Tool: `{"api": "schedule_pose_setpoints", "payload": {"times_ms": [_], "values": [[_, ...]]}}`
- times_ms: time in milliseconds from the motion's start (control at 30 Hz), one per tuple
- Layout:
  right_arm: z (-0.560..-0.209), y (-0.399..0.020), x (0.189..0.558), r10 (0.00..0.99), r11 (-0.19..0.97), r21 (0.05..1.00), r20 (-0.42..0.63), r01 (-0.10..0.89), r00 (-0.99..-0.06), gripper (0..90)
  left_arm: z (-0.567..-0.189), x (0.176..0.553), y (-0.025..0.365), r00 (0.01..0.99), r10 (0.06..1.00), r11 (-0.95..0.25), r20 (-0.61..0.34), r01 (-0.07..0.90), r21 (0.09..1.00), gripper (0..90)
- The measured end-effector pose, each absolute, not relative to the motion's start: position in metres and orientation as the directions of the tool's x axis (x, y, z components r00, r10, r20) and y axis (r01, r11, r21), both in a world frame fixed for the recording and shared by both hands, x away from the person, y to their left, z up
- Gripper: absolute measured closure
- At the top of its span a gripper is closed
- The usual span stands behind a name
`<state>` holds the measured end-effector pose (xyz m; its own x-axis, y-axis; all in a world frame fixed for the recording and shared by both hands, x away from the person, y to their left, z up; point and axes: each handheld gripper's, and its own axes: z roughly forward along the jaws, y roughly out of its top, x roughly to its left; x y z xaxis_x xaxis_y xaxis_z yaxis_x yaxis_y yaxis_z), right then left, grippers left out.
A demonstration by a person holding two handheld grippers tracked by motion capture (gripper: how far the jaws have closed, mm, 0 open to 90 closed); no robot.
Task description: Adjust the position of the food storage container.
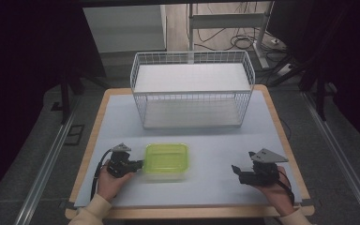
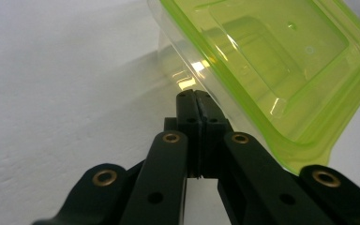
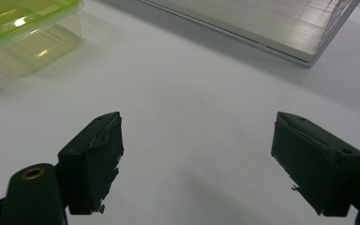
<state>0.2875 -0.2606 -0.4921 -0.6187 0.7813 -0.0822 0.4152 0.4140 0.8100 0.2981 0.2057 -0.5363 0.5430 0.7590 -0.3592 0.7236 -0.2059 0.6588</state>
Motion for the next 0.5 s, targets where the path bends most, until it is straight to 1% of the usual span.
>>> {"api": "schedule_pose_setpoints", "payload": {"times_ms": [433,500], "values": [[-0.494,-0.259,0.288,0.781,0.415,0.806,-0.078,0.422,-0.619,17.1,-0.535,0.307,0.177,0.582,0.745,-0.256,-0.326,0.701,0.666,89.6],[-0.494,-0.259,0.287,0.782,0.413,0.808,-0.079,0.421,-0.618,17.1,-0.533,0.311,0.166,0.602,0.737,-0.280,-0.309,0.687,0.671,89.5]]}}
